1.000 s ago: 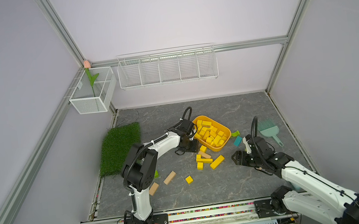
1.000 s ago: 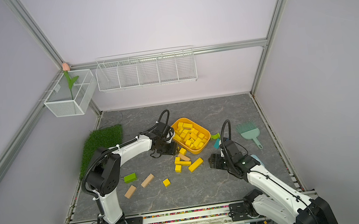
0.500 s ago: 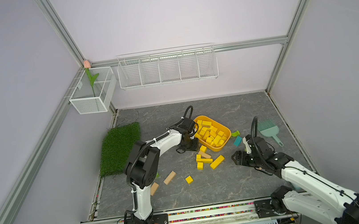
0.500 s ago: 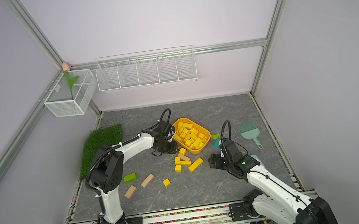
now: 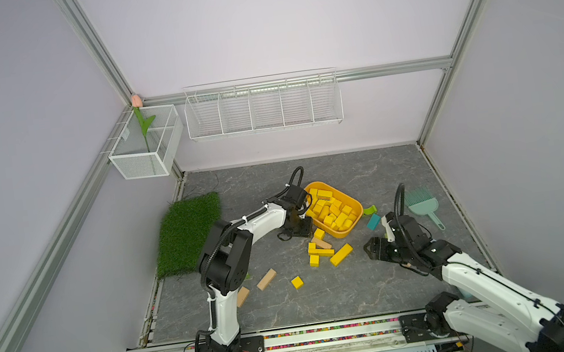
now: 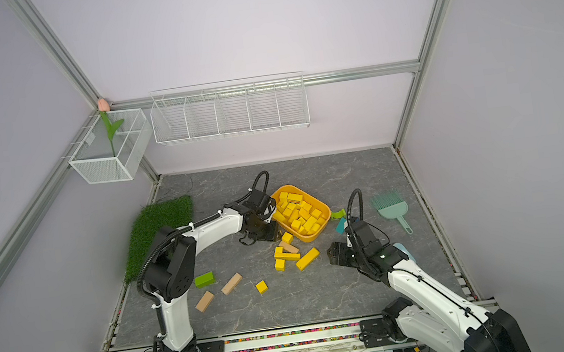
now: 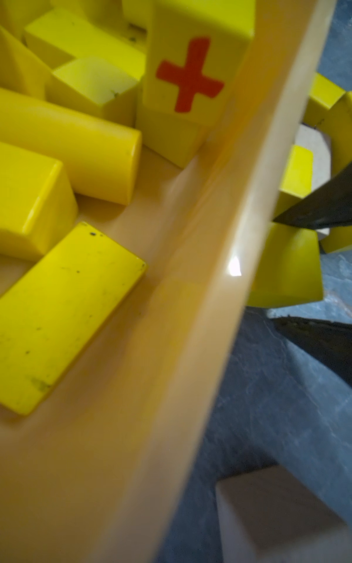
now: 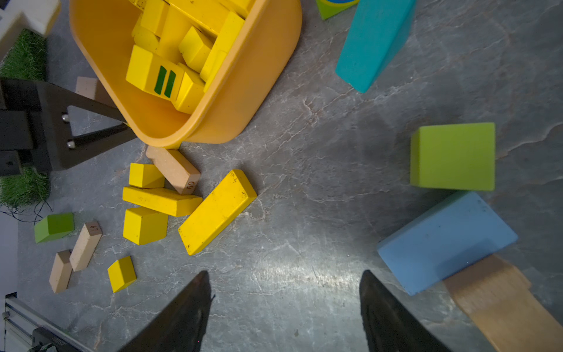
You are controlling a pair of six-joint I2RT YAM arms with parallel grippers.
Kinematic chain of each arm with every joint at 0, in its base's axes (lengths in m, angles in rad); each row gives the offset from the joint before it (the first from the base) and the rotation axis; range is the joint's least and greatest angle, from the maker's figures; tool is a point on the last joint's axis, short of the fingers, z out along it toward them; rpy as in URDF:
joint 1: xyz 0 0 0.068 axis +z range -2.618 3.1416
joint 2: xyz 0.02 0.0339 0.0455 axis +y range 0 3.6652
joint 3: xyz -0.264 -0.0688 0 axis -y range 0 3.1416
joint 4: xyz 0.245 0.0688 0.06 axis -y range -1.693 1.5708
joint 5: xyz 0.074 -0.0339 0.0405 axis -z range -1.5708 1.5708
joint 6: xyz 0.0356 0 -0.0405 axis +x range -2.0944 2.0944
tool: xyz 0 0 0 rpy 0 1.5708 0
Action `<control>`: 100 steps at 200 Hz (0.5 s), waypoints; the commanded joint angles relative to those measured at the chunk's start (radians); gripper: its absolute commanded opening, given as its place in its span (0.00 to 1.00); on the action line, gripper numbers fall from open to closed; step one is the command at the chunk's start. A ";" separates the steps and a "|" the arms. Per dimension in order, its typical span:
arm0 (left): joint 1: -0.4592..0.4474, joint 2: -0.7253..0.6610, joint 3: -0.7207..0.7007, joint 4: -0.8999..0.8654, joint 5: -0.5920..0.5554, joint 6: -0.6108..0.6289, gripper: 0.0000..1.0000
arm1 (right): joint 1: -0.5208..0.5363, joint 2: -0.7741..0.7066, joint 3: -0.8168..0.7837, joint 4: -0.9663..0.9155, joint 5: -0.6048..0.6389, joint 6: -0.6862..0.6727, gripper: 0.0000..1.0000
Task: Pick out the yellow building blocks
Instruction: Pick up the building block from the center of the board.
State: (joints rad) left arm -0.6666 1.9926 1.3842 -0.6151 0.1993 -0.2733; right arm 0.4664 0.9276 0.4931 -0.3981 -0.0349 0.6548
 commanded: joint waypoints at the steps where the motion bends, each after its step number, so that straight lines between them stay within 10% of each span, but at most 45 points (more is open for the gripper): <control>1: 0.001 -0.015 0.010 0.026 -0.001 0.011 0.48 | 0.001 -0.007 -0.015 0.007 -0.003 0.009 0.78; 100: 0.001 -0.040 -0.014 0.057 0.003 0.010 0.43 | 0.001 -0.007 -0.016 0.007 -0.003 0.008 0.78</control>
State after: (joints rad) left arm -0.6666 1.9766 1.3750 -0.5652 0.1993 -0.2745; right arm 0.4664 0.9276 0.4931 -0.3981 -0.0349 0.6548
